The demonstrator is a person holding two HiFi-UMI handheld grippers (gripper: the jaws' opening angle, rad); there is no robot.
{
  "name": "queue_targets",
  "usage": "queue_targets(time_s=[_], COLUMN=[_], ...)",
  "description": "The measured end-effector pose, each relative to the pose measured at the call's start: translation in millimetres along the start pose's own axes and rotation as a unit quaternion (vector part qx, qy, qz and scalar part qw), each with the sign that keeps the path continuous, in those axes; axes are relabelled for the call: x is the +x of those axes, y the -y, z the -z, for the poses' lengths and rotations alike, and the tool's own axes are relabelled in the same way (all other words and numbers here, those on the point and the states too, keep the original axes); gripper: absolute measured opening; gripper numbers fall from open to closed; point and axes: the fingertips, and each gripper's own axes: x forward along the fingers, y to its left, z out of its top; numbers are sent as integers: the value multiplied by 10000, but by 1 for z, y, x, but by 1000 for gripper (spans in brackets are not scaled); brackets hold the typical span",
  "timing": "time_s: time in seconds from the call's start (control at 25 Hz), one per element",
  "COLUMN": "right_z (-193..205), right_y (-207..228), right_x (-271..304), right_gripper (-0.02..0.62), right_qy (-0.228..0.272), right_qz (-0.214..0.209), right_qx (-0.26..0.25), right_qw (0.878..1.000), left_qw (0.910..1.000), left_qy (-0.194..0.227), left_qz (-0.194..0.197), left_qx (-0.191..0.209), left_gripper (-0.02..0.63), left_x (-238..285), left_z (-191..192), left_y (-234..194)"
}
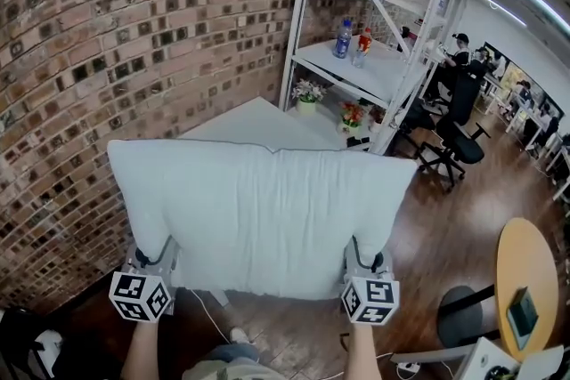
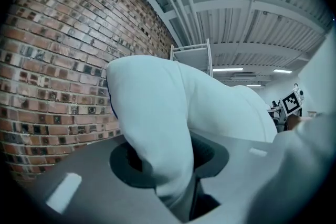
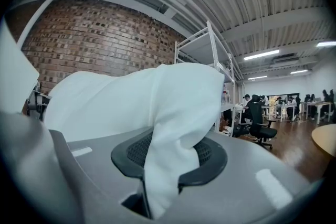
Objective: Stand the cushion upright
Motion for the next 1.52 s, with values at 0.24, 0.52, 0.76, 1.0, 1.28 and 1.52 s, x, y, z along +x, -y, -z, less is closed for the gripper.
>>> queue_targets(time_s=[0.24,0.52,0.76,1.0,1.28,1.52], right_z=[-8,-9,-12,-9,-2,-6], right_y=[-2,-5,-17,-20,-17,-11], right_x=[49,92,112,135,183,251], right_gripper=[129,129,129,129,127,126], right_qy=[-36,-94,-91,-94,-22,18], right_qz=[-26,-68,-146,-240,-552,-937], right_qx=[-20,-57,-62,-43,8,-10], right_qw=[10000,9999,9998,9997,9985,9956], left_qw=[10000,9999,9997,9994,9982,9942], left_qy=[-21,-21,17,26,51,118], left_qz=[-68,-107,-194,-318,-585,-1060], left_qx=[-36,-92,-130,-147,-81,-102], left_gripper=[151,150,152,150,150,151], left_x=[40,72,82,93,117,148], left_z=[-9,-7,-9,-8,-6,-8], left_y=[-18,-37,-55,-63,-70,-75])
